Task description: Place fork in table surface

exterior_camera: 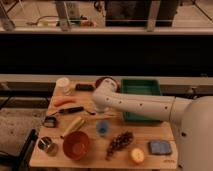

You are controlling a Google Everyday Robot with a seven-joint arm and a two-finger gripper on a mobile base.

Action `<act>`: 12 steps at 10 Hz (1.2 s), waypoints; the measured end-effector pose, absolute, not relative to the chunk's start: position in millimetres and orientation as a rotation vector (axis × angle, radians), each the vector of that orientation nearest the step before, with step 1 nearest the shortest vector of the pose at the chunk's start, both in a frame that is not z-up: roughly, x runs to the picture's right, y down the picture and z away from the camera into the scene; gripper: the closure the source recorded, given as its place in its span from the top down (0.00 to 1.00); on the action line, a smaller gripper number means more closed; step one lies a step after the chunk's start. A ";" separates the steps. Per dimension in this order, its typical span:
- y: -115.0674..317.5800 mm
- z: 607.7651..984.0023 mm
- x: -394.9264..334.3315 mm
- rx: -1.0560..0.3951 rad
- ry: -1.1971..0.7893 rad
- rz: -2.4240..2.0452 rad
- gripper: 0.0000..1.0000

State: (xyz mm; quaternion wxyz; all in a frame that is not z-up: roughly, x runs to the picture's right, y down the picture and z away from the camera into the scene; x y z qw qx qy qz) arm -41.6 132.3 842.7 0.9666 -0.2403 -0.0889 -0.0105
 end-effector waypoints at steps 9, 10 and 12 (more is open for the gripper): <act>143.0 852.4 -39.5 -0.509 -0.105 -0.037 0.52; 143.6 852.9 -41.5 -0.511 -0.105 -0.040 0.60; 142.4 854.2 -39.2 -0.510 -0.104 -0.032 0.79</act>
